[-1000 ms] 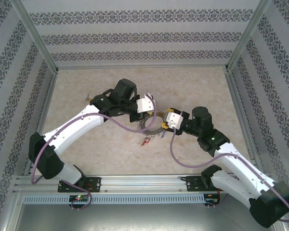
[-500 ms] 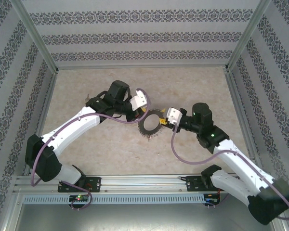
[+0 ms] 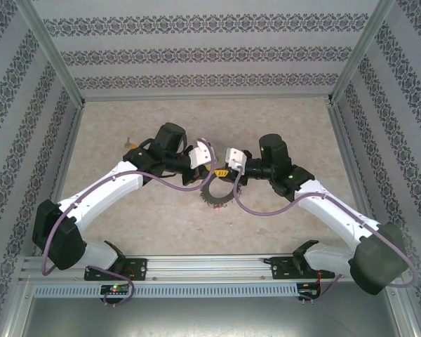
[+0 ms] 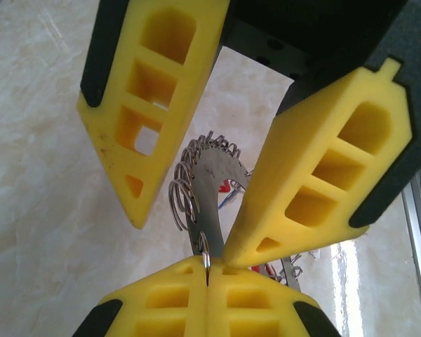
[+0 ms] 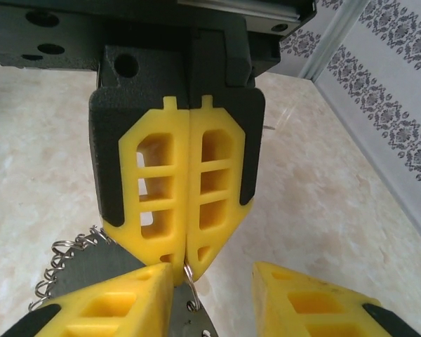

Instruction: Put the keys on the keyring

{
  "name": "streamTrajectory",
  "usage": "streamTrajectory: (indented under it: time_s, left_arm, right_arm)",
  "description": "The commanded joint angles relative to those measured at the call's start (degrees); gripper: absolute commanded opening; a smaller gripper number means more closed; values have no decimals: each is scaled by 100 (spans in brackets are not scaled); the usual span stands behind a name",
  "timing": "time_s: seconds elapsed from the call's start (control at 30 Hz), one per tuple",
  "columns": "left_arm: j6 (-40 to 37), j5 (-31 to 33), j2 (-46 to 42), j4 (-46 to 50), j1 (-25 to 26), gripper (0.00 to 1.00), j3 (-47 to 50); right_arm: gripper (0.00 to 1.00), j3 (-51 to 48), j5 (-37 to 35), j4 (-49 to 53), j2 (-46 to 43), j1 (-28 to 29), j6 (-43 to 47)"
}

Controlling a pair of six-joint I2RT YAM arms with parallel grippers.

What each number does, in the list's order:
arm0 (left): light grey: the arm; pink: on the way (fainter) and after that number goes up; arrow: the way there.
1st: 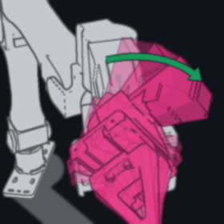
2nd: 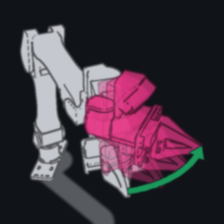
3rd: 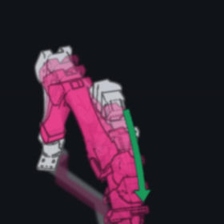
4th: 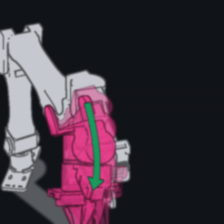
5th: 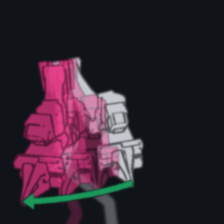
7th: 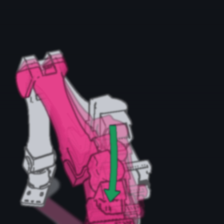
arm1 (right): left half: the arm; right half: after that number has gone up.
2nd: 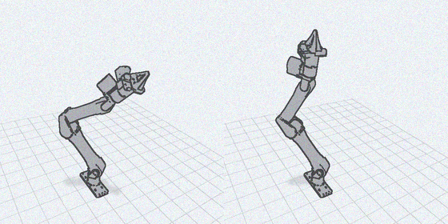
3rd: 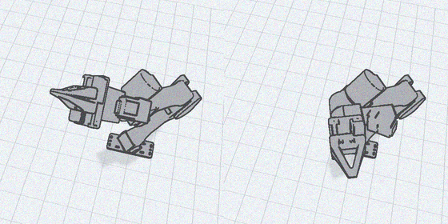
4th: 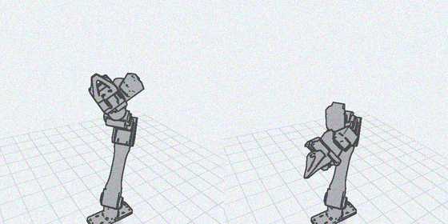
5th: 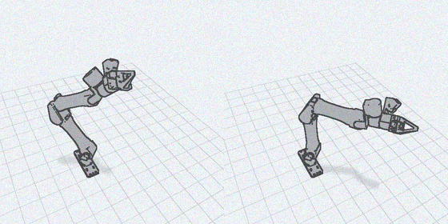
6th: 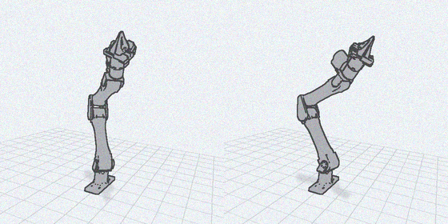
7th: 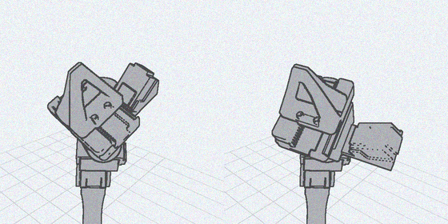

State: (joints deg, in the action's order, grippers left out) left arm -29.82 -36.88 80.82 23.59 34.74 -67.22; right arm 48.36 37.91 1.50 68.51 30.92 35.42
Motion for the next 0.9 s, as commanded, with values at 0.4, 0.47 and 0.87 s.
streamTrajectory:
  time_s: [0.4,0.47,0.87]
  left_arm:
    - [-427,-308,-234,-303,15,0,20]
    - [-437,-280,-233,-337,15,0,51]
    - [-676,-782,-165,-242,15,0,-11]
  right_arm:
    - [29,156,683,1001,110,-72,692]
    - [25,173,857,1224,114,-119,859]
    - [24,373,632,1284,376,-122,929]
